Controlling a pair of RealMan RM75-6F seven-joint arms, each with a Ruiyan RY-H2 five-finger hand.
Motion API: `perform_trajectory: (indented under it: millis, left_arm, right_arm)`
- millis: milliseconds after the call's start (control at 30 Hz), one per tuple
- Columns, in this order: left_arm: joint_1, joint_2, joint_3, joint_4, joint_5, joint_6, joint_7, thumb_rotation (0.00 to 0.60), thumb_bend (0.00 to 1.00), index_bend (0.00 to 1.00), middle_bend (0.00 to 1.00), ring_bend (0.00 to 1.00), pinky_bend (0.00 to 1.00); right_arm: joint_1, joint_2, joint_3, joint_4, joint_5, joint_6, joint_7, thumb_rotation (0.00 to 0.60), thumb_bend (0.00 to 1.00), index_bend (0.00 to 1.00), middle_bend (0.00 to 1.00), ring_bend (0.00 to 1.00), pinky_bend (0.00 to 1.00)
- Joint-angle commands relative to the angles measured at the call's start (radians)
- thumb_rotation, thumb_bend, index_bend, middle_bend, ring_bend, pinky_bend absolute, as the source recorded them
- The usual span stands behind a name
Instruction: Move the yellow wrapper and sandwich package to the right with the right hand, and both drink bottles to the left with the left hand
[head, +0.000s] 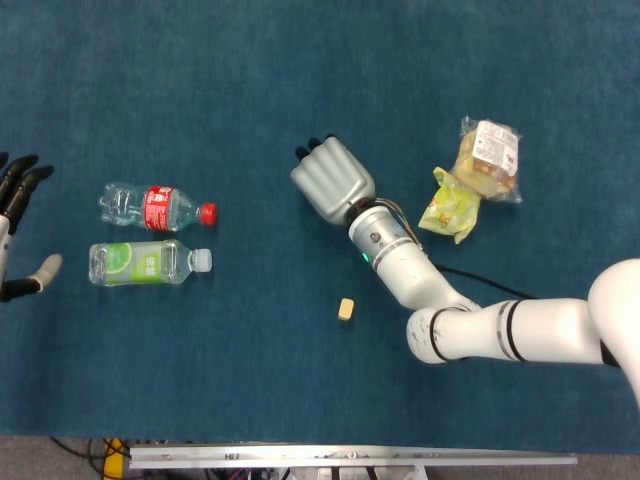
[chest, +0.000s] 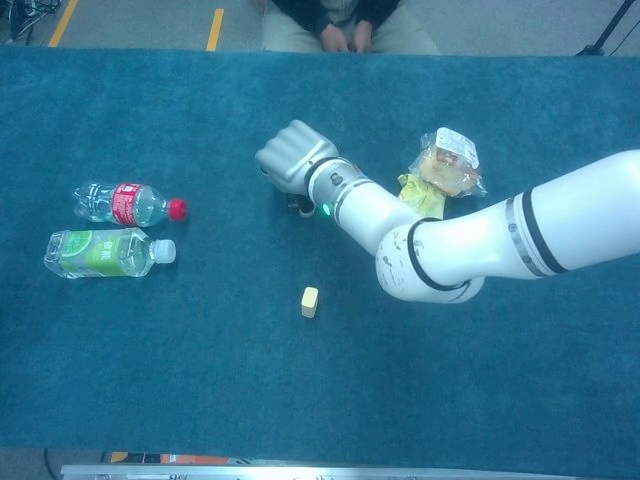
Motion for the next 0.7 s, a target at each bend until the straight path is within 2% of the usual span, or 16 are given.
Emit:
perform_trajectory:
  millis: [33, 467, 700]
  left_arm:
    - [0.0, 0.0, 0.0, 0.0, 0.0, 0.001, -0.001, 0.6, 0.23, 0.12, 0.1, 0.03, 0.18]
    - [0.003, 0.001, -0.001, 0.004, 0.001, 0.003, -0.007, 0.6, 0.23, 0.12, 0.1, 0.03, 0.18]
    - [0.004, 0.002, -0.001, 0.005, 0.0, 0.002, -0.008, 0.6, 0.23, 0.12, 0.1, 0.03, 0.18]
  right_arm:
    - [0.003, -0.002, -0.003, 0.001, 0.0, -0.001, -0.003, 0.6, 0.16, 0.56, 0.33, 0.28, 0.43]
    - [0.008, -0.003, -0.01, 0.009, 0.008, -0.008, -0.002, 0.6, 0.16, 0.59, 0.35, 0.28, 0.43]
    - [-0.001, 0.033, 0.013, -0.043, -0.027, -0.004, 0.055, 0.6, 0.18, 0.6, 0.35, 0.28, 0.43]
